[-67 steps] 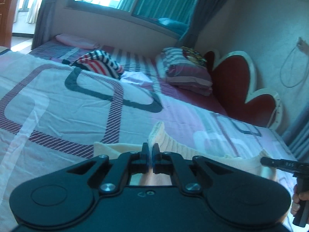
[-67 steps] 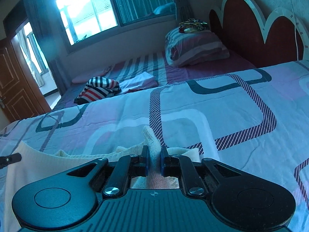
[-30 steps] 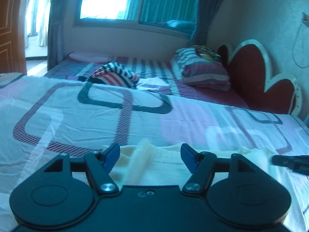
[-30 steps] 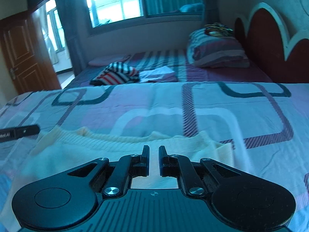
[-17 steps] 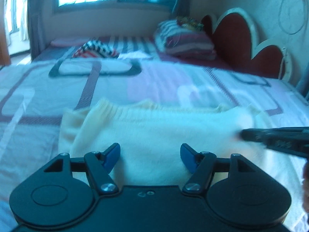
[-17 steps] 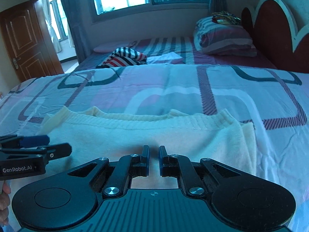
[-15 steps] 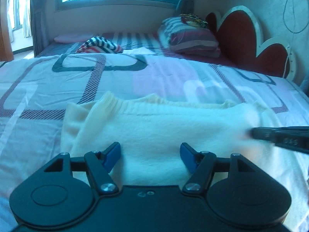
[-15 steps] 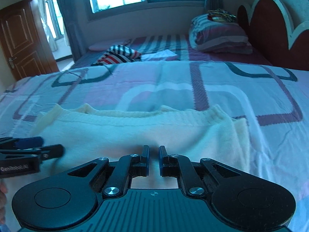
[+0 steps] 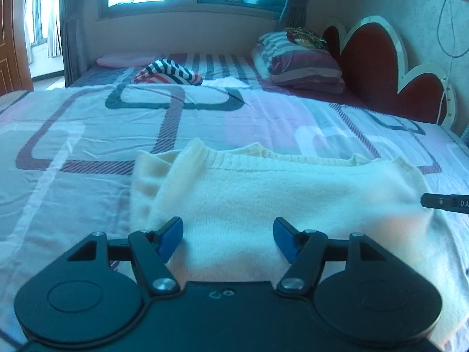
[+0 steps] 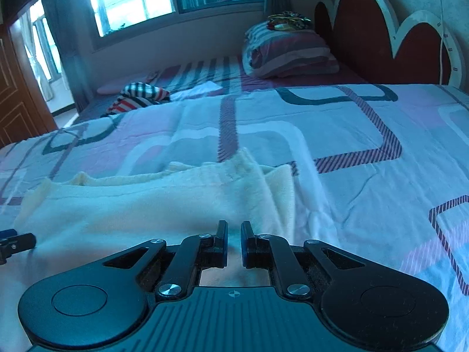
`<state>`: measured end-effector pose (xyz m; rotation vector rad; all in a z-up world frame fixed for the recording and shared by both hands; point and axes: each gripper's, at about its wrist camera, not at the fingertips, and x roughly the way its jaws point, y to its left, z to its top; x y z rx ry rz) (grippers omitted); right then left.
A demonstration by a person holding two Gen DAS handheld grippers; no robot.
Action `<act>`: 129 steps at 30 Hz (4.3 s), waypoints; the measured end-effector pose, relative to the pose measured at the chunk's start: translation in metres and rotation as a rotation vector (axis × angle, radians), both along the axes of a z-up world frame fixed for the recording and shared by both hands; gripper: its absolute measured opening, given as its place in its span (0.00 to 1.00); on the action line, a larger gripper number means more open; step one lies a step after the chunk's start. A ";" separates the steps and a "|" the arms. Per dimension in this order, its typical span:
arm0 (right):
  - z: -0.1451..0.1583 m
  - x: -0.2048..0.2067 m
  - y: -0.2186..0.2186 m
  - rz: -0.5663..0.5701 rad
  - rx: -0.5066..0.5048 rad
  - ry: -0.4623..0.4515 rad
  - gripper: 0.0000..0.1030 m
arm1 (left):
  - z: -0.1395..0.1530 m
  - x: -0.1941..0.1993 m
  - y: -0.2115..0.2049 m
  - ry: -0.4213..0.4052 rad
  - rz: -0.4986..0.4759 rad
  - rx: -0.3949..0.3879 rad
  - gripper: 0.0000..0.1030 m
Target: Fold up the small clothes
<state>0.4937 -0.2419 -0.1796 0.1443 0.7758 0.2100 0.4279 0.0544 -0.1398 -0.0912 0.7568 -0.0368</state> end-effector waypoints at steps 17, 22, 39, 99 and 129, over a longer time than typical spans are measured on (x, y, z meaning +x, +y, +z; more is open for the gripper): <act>-0.015 -0.070 0.067 0.150 0.018 0.055 0.08 | -0.016 -0.041 -0.016 0.075 -0.052 -0.010 0.65; -0.015 -0.078 0.037 0.075 -0.012 0.058 0.08 | -0.015 -0.049 -0.012 0.084 -0.042 0.001 0.65; 0.008 -0.120 0.058 0.084 0.017 0.025 0.37 | 0.006 -0.088 -0.001 0.137 0.029 -0.068 0.71; -0.004 -0.097 0.063 0.041 0.011 0.002 0.37 | 0.042 -0.034 -0.087 -0.117 -0.172 -0.264 0.06; 0.004 -0.039 -0.015 0.015 0.318 0.084 0.37 | 0.015 -0.002 -0.048 0.003 -0.039 -0.306 0.63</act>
